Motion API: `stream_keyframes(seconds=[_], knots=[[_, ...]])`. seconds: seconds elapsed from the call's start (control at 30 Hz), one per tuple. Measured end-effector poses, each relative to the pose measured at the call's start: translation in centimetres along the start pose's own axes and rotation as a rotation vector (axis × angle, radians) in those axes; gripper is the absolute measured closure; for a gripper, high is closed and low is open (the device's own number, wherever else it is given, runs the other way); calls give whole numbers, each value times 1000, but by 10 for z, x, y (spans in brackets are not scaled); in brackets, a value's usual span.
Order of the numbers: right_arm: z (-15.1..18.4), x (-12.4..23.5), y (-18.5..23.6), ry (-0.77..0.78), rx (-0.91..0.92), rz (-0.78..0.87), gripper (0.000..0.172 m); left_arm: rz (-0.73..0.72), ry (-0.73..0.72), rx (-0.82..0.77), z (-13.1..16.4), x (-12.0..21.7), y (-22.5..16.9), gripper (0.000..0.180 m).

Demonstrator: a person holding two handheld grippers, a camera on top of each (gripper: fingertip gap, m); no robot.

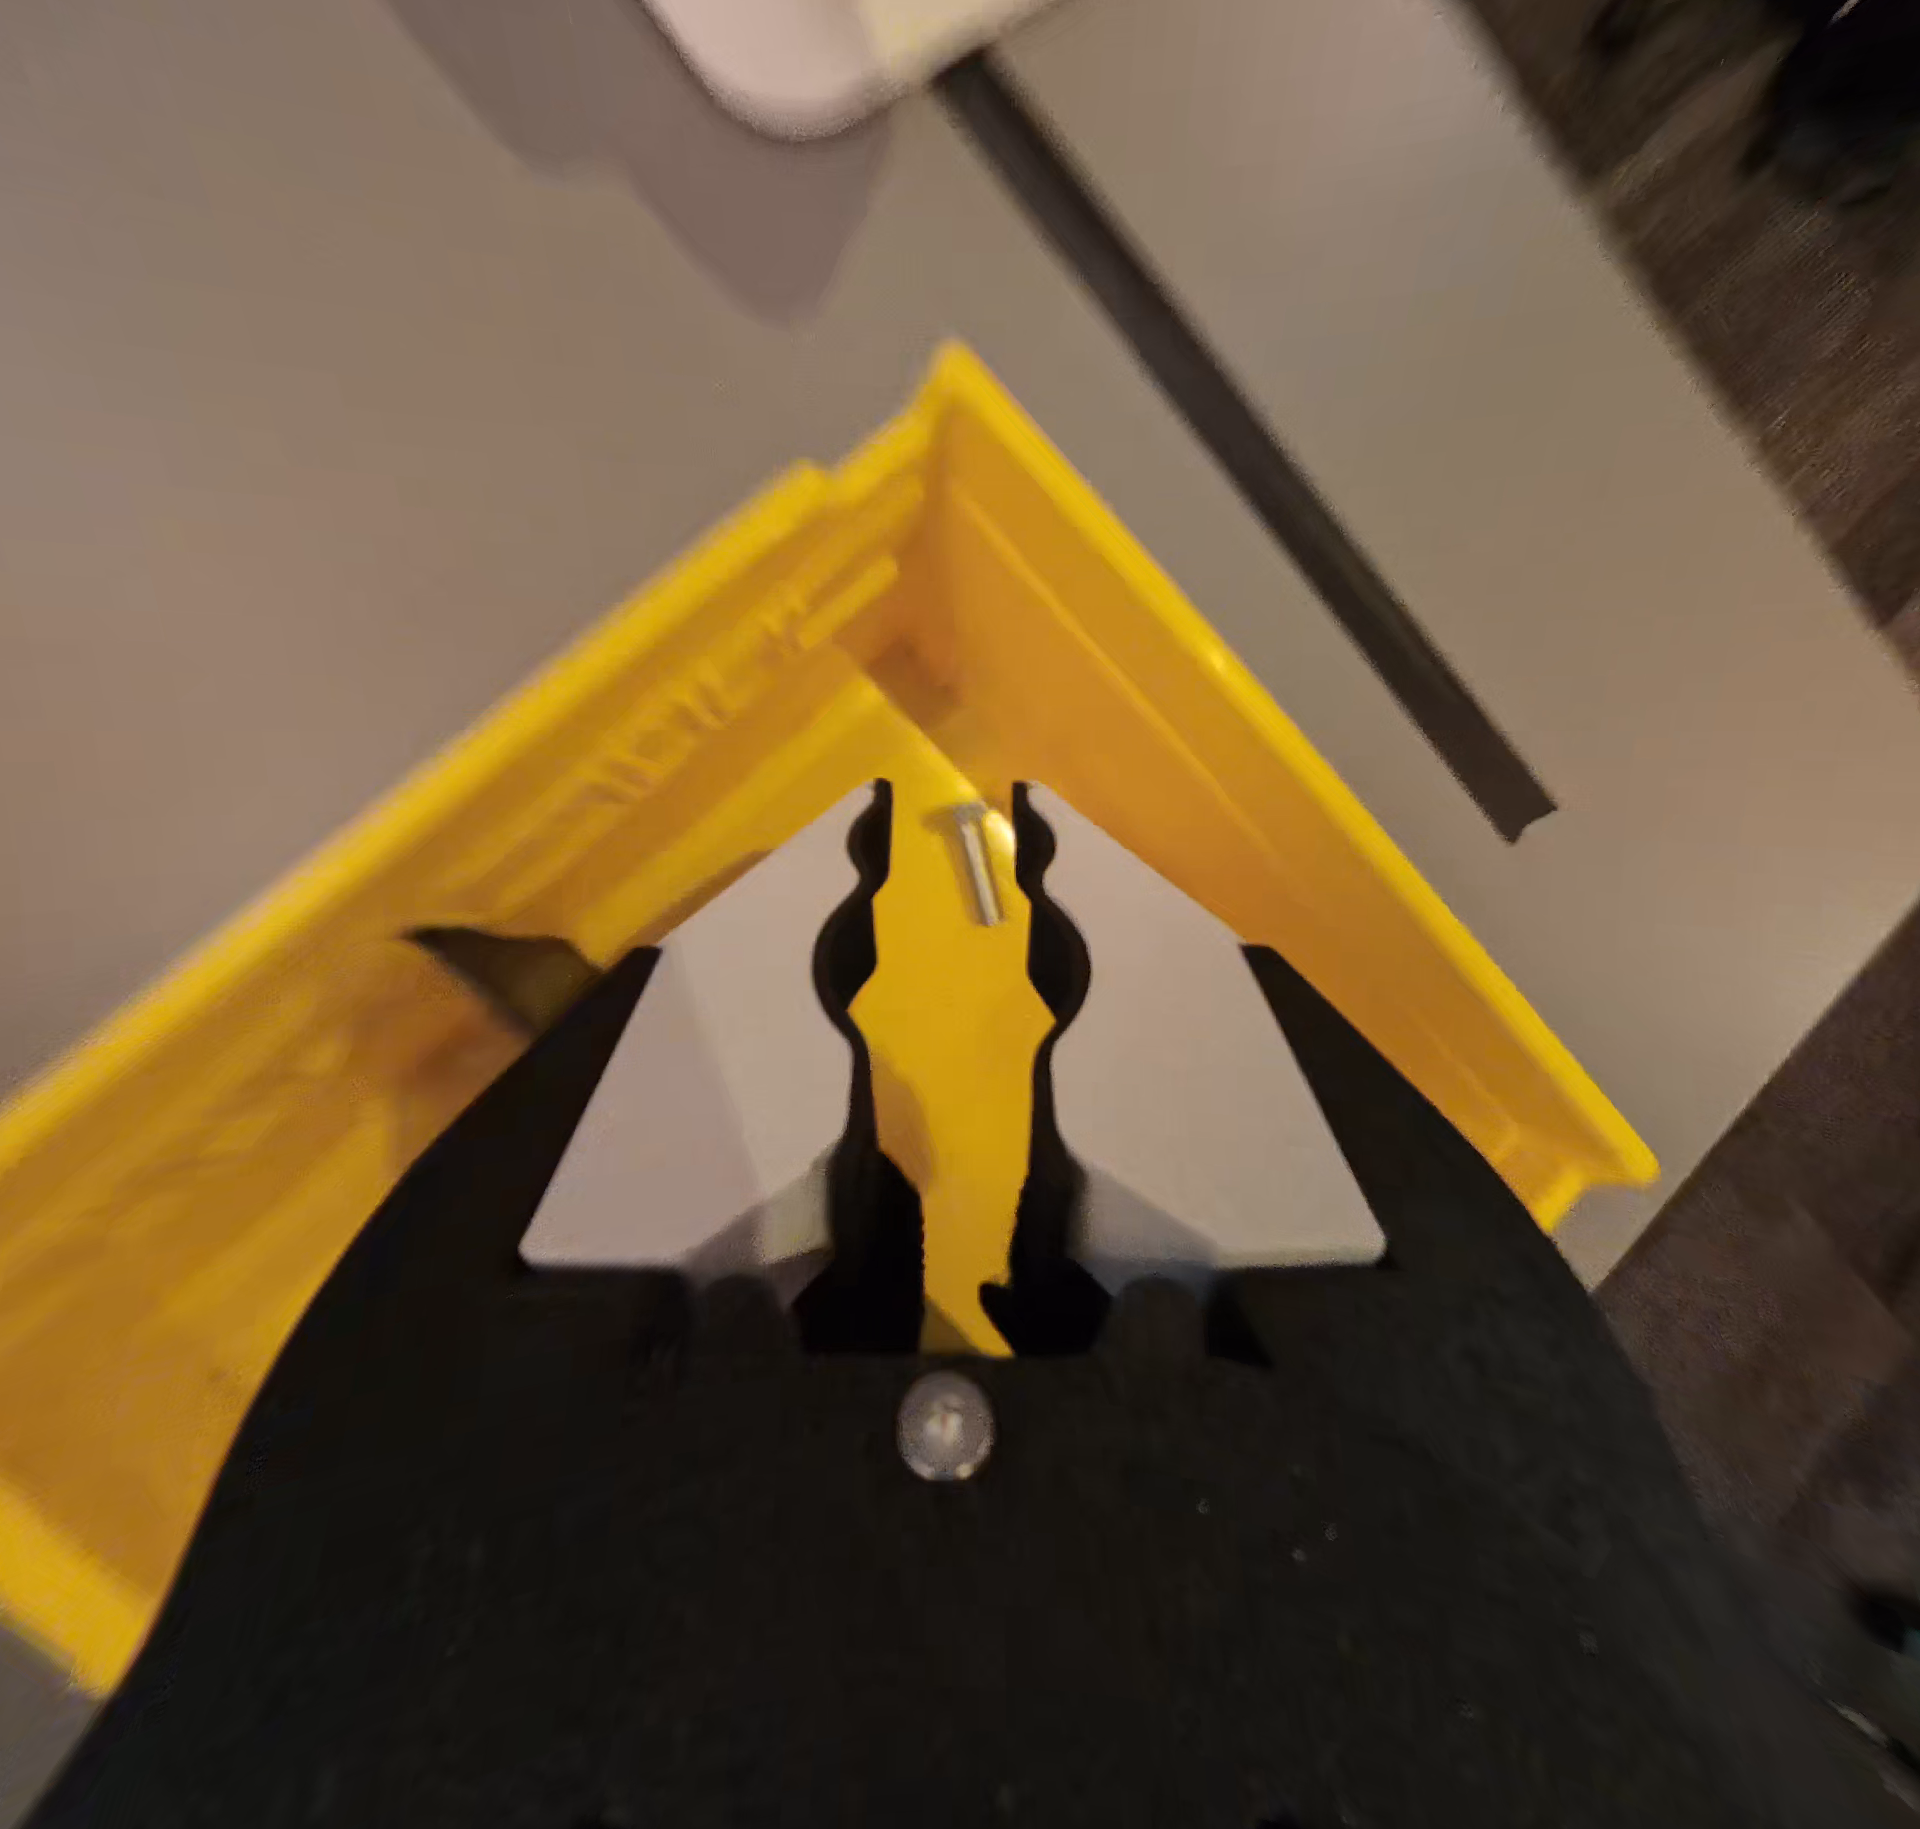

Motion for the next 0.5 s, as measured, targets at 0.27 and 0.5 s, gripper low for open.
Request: stream_keyframes(seconds=[0.27,0.5], knots=[[-16,128,213,-598,-214,-549,153,42,-93,113,-11,7,3,128],[49,90,340,-572,-367,-979,154,15,-245,139,-41,32,9,133]])
Point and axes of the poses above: each gripper's, where its closed fingertips meet, x back along the fingers, z out of its underside, y = z × x across the jaws, the point moved 3 cm from there along x, back along the fingers, and after that the axes turned 8 degrees about -x, right-handed, at the moved point
